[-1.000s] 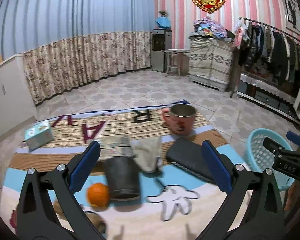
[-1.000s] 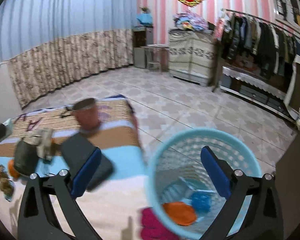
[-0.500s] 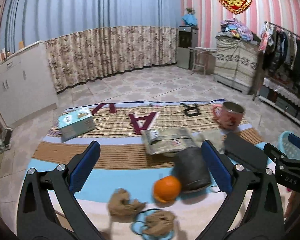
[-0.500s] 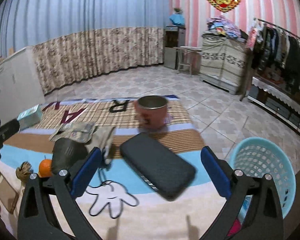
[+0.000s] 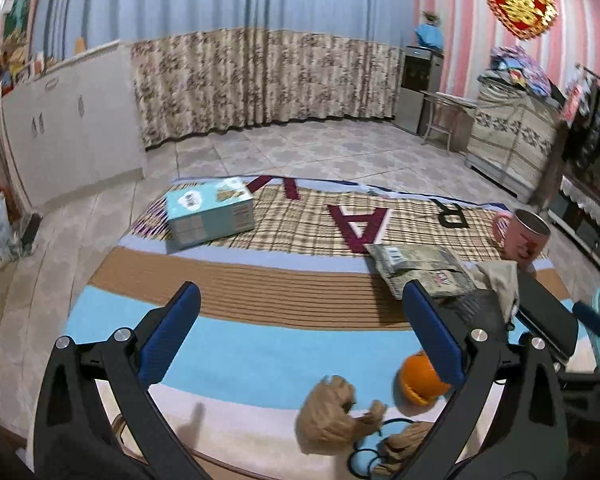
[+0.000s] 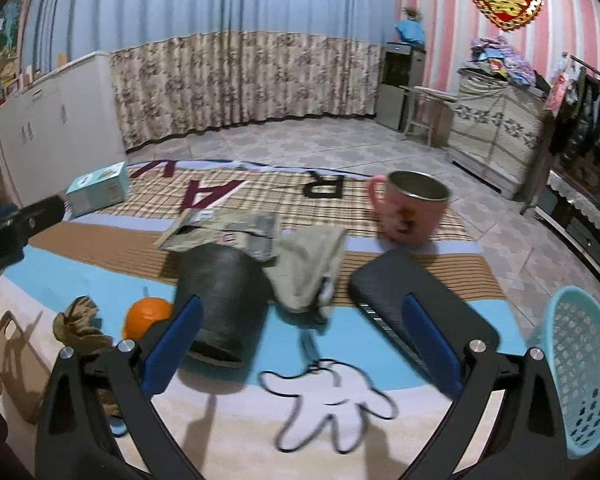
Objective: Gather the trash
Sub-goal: 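Reach the right tool to the black cylindrical cup and close on it, then grasp the orange fruit with the left tool while the right tool lifts the black cup, then carry the orange and the black cup over the blue basket with both tools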
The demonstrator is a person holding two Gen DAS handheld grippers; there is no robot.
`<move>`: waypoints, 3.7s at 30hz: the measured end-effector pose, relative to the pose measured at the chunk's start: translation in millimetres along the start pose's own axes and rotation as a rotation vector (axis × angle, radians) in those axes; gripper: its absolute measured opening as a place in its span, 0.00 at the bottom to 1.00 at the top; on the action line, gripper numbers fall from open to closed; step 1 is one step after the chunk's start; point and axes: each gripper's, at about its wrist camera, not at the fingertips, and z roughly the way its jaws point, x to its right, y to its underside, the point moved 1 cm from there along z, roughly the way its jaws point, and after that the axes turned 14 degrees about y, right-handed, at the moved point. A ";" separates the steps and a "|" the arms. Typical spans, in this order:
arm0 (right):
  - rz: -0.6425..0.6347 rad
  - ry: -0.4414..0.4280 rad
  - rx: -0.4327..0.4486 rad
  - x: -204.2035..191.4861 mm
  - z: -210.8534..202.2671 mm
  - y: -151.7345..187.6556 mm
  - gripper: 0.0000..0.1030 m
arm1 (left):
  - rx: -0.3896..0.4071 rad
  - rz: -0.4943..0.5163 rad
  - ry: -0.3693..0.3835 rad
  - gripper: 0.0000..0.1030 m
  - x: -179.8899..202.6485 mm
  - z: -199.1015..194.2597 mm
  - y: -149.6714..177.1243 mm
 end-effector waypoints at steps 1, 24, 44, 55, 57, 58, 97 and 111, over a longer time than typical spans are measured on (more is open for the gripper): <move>-0.009 0.000 -0.001 -3.8 0.4 0.3 0.94 | 0.001 -0.016 -0.003 0.95 -5.3 0.4 0.8; -0.003 -0.181 -0.061 -26.1 14.7 9.1 0.51 | -0.063 -0.018 -0.022 0.95 -8.5 12.1 16.1; 0.108 -0.056 -0.029 81.6 15.7 10.2 0.20 | -0.228 0.176 0.142 0.79 96.3 50.1 58.9; 0.145 -0.022 0.000 100.5 2.1 15.2 0.79 | -0.288 0.171 0.156 0.44 95.8 62.7 65.0; 0.139 -0.032 -0.001 97.1 1.3 16.6 0.80 | -0.286 0.156 0.166 0.43 93.0 62.2 62.9; 0.132 -0.033 0.002 94.8 0.2 16.7 0.81 | -0.283 0.152 0.166 0.42 91.9 61.8 61.8; 0.213 0.018 0.062 180.3 -35.5 7.9 0.60 | -0.069 0.177 0.214 0.42 160.6 3.3 11.9; 0.307 0.301 0.006 344.4 -48.5 72.5 0.60 | -0.079 0.338 0.505 0.42 350.7 9.5 61.8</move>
